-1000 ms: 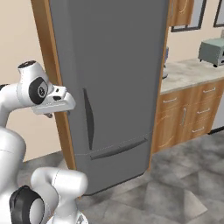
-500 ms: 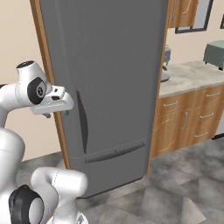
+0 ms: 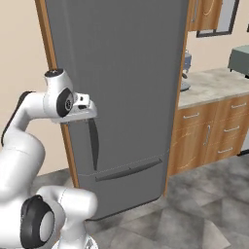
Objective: Move the hot dog bun to the plate on the dining table and place the condiment next to that plate. Then navigate to the fridge and take the sausage and place it on the plate as well.
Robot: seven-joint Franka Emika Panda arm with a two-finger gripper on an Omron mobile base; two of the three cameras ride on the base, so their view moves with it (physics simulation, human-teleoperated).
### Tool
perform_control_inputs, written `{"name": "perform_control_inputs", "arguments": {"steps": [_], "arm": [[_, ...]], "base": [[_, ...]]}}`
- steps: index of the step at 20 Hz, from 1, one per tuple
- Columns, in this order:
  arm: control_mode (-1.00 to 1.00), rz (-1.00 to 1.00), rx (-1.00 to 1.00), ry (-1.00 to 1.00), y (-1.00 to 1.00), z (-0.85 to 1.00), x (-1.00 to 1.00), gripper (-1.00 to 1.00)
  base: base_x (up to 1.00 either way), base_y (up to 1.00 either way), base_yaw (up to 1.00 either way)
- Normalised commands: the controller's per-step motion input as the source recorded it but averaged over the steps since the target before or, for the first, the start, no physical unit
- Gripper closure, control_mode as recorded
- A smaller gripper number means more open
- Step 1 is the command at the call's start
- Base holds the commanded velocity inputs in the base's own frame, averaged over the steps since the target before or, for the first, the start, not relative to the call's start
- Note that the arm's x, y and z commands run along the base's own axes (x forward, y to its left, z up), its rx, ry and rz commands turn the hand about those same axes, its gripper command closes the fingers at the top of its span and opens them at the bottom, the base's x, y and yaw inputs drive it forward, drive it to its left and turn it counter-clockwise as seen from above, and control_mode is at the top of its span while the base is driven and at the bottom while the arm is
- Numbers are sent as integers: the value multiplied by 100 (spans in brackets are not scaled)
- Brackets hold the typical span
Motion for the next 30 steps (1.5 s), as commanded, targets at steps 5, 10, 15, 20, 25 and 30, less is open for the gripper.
{"name": "perform_control_inputs", "arguments": {"steps": [5,10,15,20,25,30], "arm": [[-100,20,16,-10,4,-25,86,-100],[-100,20,18,-6,4,-32,74,-100],[-100,14,9,0,26,-45,48,-100],[-100,9,8,0,12,-31,69,-100],[-100,5,5,0,0,-21,67,-100],[-100,5,5,0,8,-16,68,-100]], "base": [[0,0,0],[0,0,0],[0,0,0],[0,0,0],[0,0,0],[0,0,0]]}}
